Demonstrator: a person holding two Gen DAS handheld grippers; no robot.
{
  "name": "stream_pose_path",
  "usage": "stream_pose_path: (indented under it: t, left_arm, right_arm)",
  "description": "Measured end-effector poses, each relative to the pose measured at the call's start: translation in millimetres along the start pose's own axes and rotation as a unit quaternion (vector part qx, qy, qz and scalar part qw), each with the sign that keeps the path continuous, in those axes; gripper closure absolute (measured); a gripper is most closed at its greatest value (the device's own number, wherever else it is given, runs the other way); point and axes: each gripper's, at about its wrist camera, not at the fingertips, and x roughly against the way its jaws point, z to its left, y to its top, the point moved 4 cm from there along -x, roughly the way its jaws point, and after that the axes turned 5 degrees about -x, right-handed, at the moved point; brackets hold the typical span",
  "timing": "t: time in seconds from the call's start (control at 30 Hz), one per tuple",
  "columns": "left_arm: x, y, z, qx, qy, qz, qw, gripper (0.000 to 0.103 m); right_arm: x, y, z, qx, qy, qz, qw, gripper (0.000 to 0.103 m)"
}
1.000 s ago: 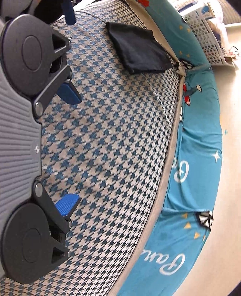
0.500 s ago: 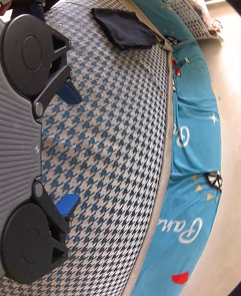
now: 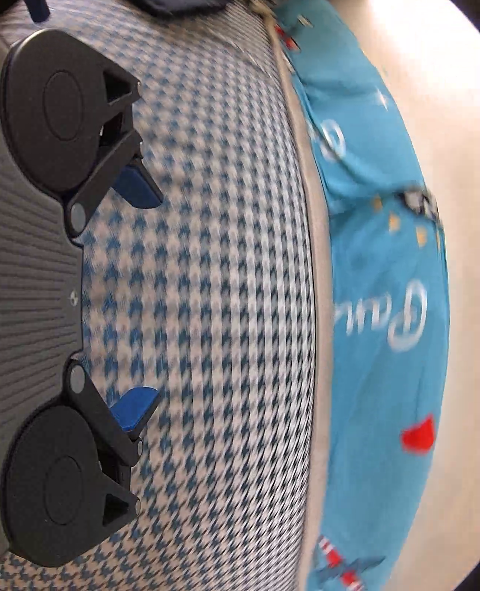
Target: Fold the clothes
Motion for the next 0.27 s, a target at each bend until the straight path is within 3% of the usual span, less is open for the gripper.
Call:
stream_pose_path:
  t: [0.1, 0.27]
  left_arm:
    - [-4.5, 14.1, 8.6, -0.01, -0.011, -0.001, 0.9999, 0.0]
    - [-14.6, 35.9, 23.4, -0.029, -0.022, 0.0, 0.9993, 0.0]
  right_arm:
    - [-9.2, 7.7, -23.5, -0.029, -0.033, -0.007, 0.999, 0.0]
    - [-23.5, 15.6, -66.2, -0.087, -0.053, -0.013, 0.995, 0.0]
